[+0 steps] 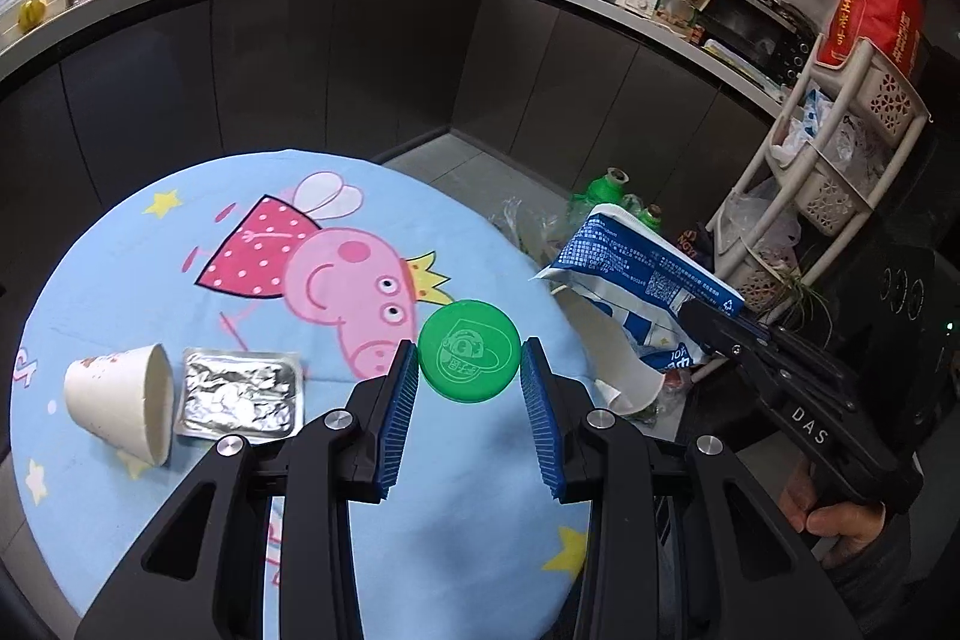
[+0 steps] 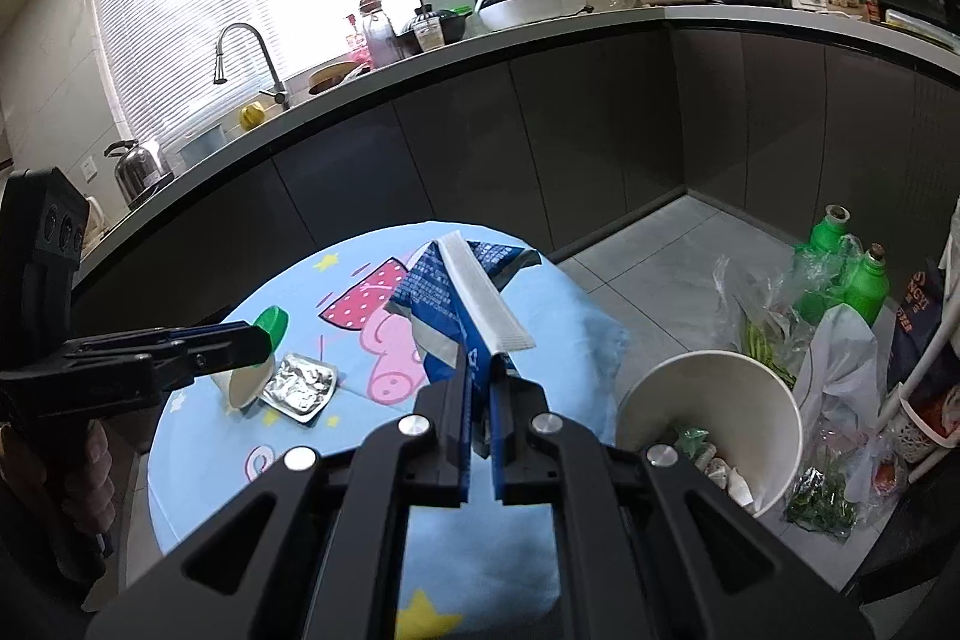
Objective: Collect trash
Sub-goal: 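Carry the blue carton with the right tool while the left tool carries the green cap over the bucket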
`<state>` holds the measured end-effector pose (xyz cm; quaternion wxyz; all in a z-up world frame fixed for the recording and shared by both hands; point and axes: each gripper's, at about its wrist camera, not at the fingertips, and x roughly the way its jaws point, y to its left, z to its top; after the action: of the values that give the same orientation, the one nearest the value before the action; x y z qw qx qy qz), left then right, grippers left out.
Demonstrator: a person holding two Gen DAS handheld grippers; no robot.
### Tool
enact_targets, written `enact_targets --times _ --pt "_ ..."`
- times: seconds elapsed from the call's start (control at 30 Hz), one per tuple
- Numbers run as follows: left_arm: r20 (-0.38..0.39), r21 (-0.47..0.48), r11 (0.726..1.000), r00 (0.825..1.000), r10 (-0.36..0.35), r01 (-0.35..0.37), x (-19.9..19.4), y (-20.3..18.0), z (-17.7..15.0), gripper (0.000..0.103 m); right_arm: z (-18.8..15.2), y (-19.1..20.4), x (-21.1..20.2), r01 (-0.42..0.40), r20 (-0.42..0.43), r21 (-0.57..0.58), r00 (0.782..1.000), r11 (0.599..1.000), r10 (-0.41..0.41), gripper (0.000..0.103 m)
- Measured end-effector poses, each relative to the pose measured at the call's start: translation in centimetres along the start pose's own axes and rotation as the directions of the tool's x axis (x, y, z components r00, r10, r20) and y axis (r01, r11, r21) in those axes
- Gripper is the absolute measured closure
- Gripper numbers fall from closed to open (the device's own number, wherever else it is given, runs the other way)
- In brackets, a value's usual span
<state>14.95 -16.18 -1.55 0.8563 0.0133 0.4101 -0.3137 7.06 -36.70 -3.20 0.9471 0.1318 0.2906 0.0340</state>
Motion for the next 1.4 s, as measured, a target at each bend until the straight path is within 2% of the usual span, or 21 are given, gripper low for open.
enact_targets --times 0.37,0.63,0.87,1.23,1.3,1.33,1.37,1.4 --pt "-0.037 0.118 0.987 0.994 -0.103 0.107 4.4 -6.5 3.1 0.070 -1.5 -6.5 -1.7 0.105 0.014 0.113 0.994 0.988 -0.107 0.097" --pt "-0.107 0.190 0.967 0.982 -0.154 0.172 9.0 -11.2 4.1 0.070 -3.1 -10.9 -1.8 0.175 -0.013 0.198 0.984 0.964 -0.176 0.097" --pt "-0.197 0.227 0.954 0.968 -0.155 0.198 14.4 -13.7 4.0 0.070 -4.6 -14.5 -0.4 0.209 -0.057 0.279 0.978 0.937 -0.202 0.096" --pt "-0.315 0.224 0.953 0.941 -0.127 0.203 21.3 -14.1 3.0 0.069 -6.8 -18.6 4.4 0.238 -0.138 0.350 0.970 0.906 -0.202 0.095" --pt "-0.320 0.230 0.953 0.940 -0.118 0.198 22.1 -14.2 3.0 0.069 -7.1 -19.0 5.1 0.239 -0.141 0.355 0.969 0.904 -0.200 0.092" --pt "-0.323 0.232 0.952 0.939 -0.116 0.198 22.5 -14.3 3.0 0.069 -7.2 -19.1 5.7 0.243 -0.144 0.344 0.968 0.907 -0.205 0.083" --pt "-0.320 0.234 0.953 0.940 -0.113 0.194 22.8 -14.4 3.1 0.069 -7.3 -19.1 6.1 0.251 -0.150 0.327 0.966 0.911 -0.212 0.063" --pt "-0.316 0.234 0.953 0.942 -0.111 0.190 23.0 -14.5 3.2 0.059 -7.5 -19.0 6.6 0.265 -0.155 0.297 0.961 0.917 -0.228 0.051"
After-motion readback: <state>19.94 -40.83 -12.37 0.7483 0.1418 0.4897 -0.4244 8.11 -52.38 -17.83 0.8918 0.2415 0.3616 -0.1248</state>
